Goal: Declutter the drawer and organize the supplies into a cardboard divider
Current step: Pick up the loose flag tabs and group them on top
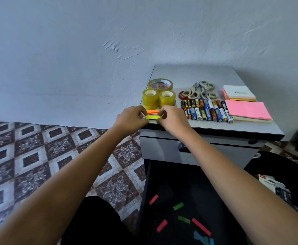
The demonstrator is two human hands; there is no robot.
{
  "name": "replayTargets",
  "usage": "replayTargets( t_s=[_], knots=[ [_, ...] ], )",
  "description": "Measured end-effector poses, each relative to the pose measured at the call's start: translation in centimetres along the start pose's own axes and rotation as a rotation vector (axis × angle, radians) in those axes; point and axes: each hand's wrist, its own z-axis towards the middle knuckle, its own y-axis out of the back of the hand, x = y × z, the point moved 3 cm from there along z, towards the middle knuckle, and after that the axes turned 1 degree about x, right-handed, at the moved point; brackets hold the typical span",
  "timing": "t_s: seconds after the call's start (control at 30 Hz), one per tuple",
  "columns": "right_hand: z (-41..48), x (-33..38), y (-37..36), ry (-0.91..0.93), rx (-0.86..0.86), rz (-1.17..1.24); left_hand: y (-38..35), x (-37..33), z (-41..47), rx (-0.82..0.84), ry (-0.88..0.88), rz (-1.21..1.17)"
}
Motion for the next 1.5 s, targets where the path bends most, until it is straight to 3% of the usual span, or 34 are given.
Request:
replayTargets(
  t_s=[0.3, 0.43, 0.57, 0.73, 0.87, 1.0, 1.1, 1.3, 1.5],
  knots=[
    [1.1, 0.2, -0.9, 0.004, -0.100, -0.109, 0.0, -0.1, 0.8, -0.065, 0.009, -0.018],
    [-0.3, 0.2, 0.3, 0.020, -0.153, 0.041, -0.2, -0.3, 0.2, -0.137, -0.021, 0.001],
    [-4.6, -1.3, 2.3, -0.019, -0.177, 0.203, -1.4, -1.8, -3.7, -0.247, -0.169, -0.057],
    [-12.3, -8.3, 0.8, -0.206, -0.046, 0.188, -8.5, -2.1, -9.2, 0.031, -0.188, -0.122],
    [-18.4, -15.5, -2.7, -0.431, 0.205, 0.095, -16.8, -0.7, -11.7, 0.405, -0.032, -0.105],
    [-22.4, -20.9, -6.7, -0.594, 0.485, 0.001, -23.7, 0.4, -13.8, 0.716, -0.010, 0.013],
    [-24.5, -23.2, -9.2, -0.576, 0.604, -0.079, -27.3, 1.5, -15.0, 0.823, -0.021, 0.112],
    [-26.5, -23.8, -12.4, -0.435, 0.710, -0.214, -30.7, 2.4, -16.3, 0.876, -0.103, 0.224],
    [-26.3, -23.3, -14.1, -0.338, 0.676, -0.337, -31.8, 3.6, -18.2, 1.081, -0.222, 0.332]
  ],
)
